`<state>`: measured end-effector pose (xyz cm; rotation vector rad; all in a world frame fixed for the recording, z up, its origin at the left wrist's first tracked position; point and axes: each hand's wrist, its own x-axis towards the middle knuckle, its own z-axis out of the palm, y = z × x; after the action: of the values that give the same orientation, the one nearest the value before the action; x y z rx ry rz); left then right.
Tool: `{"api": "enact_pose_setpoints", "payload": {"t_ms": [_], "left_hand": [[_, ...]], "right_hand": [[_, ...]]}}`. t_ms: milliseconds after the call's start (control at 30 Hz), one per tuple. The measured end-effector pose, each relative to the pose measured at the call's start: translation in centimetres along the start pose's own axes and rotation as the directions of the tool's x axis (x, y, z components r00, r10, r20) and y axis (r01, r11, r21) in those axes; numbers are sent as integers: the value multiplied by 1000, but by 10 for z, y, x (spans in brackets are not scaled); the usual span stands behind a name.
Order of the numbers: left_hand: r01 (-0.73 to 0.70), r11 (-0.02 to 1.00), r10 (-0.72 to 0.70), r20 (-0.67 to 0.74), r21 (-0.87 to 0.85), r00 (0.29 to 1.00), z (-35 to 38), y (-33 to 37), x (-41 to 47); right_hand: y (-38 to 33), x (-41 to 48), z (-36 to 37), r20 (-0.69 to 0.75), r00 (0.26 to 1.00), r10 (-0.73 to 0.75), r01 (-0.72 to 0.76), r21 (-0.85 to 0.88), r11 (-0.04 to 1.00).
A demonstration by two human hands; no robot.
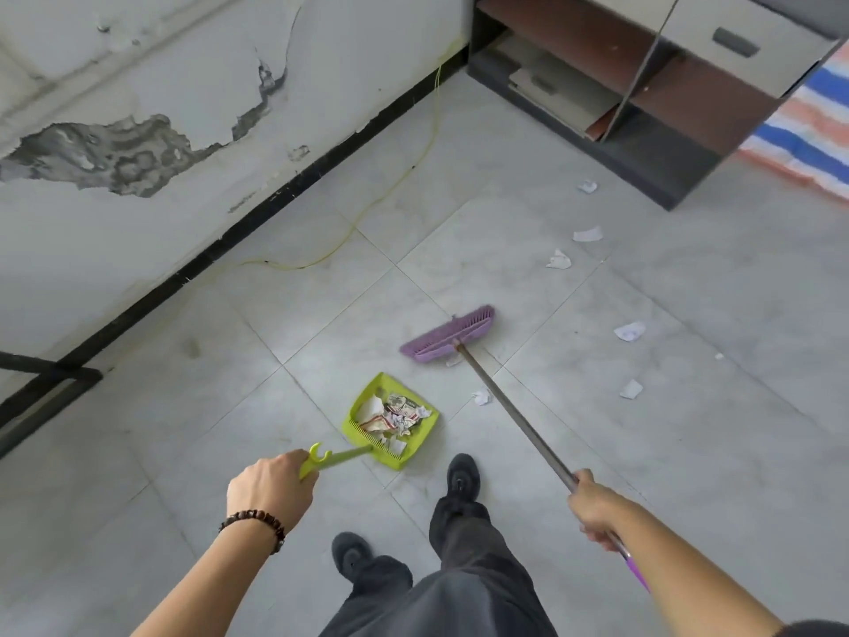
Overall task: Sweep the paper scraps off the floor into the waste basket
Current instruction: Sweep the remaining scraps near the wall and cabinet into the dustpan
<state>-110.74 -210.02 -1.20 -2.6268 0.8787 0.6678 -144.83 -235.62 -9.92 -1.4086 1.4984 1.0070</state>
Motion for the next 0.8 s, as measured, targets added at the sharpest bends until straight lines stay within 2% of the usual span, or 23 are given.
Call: {"api": "enact_pose_setpoints", "payload": {"t_ms": [200,367,433,533,633,800], "left_hand": [[-127,989,127,16,71,992,-24,11,37],[-256,957,254,30,136,967,-44,10,68],[-308,939,305,39,155,951,-52,8,79],[-396,904,393,52,164,918,-60,-5,95],[-487,856,483,66,172,873,-62,-18,110],[-573,787,572,75,227,817,-64,-43,128]], "right_hand": [[-8,-23,8,-138,986,-98,102,27,994],[-30,-51,38,-175,984,-42,36,-34,999],[-34,-69,51,-179,984,-12,10,-9,1000],[-41,-105,85,-205,978,41,-4,181,984],[-55,-129,138,-226,969,95,2,394,919],[-110,-147,204,-165,967,193,-23,702,711]]}}
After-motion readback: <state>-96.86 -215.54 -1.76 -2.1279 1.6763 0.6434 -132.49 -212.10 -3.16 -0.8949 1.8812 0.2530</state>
